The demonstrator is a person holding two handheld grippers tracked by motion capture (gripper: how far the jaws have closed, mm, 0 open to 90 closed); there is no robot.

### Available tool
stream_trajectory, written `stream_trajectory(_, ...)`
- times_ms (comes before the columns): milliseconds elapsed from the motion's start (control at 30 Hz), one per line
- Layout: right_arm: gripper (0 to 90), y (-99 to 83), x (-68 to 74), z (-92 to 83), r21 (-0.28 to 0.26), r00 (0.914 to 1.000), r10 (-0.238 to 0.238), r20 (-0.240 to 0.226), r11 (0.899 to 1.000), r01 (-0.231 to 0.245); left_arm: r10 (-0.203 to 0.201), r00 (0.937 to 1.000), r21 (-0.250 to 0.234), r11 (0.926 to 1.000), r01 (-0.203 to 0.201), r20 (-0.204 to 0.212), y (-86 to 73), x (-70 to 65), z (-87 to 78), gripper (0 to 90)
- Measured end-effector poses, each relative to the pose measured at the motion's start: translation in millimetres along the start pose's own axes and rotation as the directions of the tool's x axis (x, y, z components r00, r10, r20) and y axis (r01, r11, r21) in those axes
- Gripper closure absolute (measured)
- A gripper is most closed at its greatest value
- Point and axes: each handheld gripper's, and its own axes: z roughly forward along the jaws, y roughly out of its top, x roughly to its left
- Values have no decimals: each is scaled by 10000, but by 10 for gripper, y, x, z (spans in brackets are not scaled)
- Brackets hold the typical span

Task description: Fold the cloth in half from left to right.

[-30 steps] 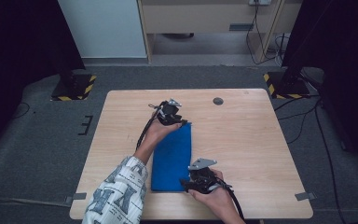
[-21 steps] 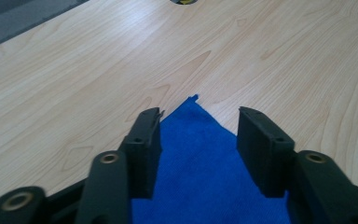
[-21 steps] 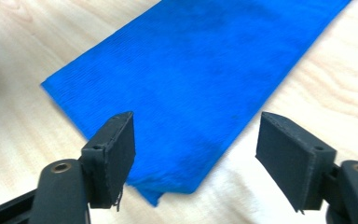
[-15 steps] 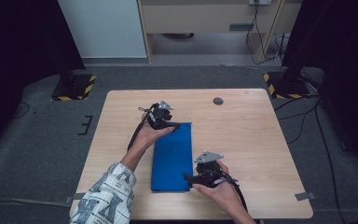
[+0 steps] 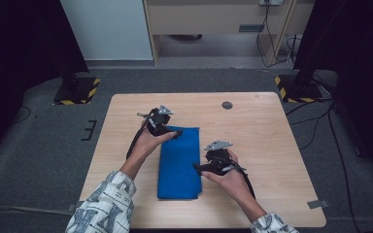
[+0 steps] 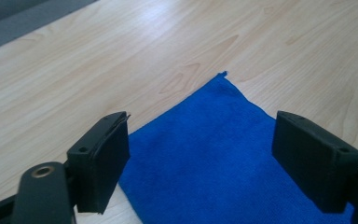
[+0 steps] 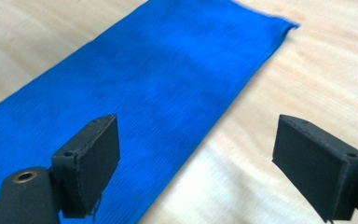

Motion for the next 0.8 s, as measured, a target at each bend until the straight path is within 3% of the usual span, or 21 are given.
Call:
stream_trajectory(133,131,90,-79,37,-29,10000,-24,78,10000,25,-44,9995,-227,9997,37,-315,-38,34,-92,148)
stream_trajectory(333,122,234,-143,152,302,9973,-722,157,9970,717,-277,9991,-553,9981,258,-335,-113,140,-210,111)
stream_trajectory(467,140,312,-170,231,293,9972,-729,145,9969,725,-438,9982,-478,9980,418,-421,-152,200,-212,88)
stream_trajectory(633,181,412,-207,311,225,9956,-912,193,9956,908,-632,9978,-666,9959,617,-209,-197,241,-194,86)
stream_trajectory(667,196,435,-218,322,194,9956,-903,241,9958,898,-625,9980,-659,9959,617,-94,-204,241,-191,87)
stream_trajectory(800,201,554,-316,385,98,9948,-927,414,9957,924,-452,9985,-548,9975,435,-298,-211,234,-198,102)
